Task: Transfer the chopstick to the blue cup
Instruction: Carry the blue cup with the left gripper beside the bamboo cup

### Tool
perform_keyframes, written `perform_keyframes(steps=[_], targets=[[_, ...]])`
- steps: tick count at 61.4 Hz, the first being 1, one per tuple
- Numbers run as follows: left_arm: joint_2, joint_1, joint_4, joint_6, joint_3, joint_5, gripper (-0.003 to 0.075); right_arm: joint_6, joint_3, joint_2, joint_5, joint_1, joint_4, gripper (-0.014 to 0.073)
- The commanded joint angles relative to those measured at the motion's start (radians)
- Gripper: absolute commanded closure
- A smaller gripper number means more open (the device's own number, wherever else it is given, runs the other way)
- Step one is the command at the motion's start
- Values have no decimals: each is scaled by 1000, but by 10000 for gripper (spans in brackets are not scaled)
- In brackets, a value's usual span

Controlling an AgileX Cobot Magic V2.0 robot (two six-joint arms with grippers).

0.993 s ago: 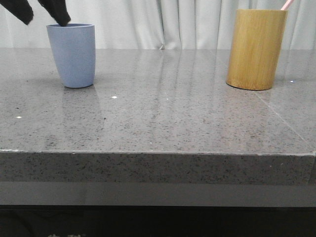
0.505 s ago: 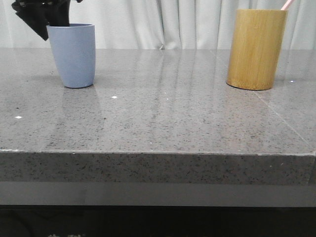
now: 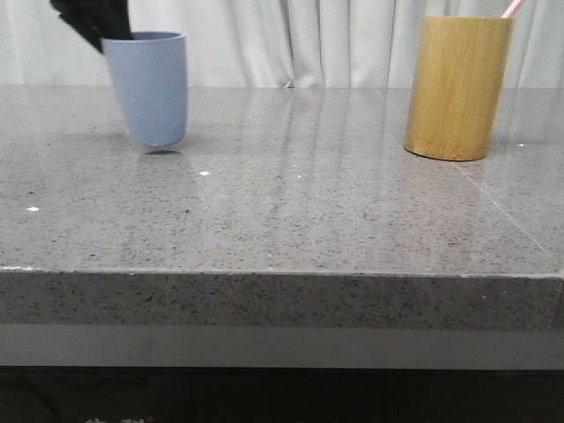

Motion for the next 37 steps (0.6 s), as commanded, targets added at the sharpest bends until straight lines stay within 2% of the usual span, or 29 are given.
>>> perform_keyframes(steps=[1,20,37], targets=[[-53,-54,-34,-2,-82,-54,739,-11,-30,4,-59,-1,-8,-51],[74,-197,-34,-2,-313,17,739,-11,-30,4,-59,-1,-8,-51],[209,-272,-23,-2,-486,66,739,-11,-30,4,-58,-1,-8,-51]])
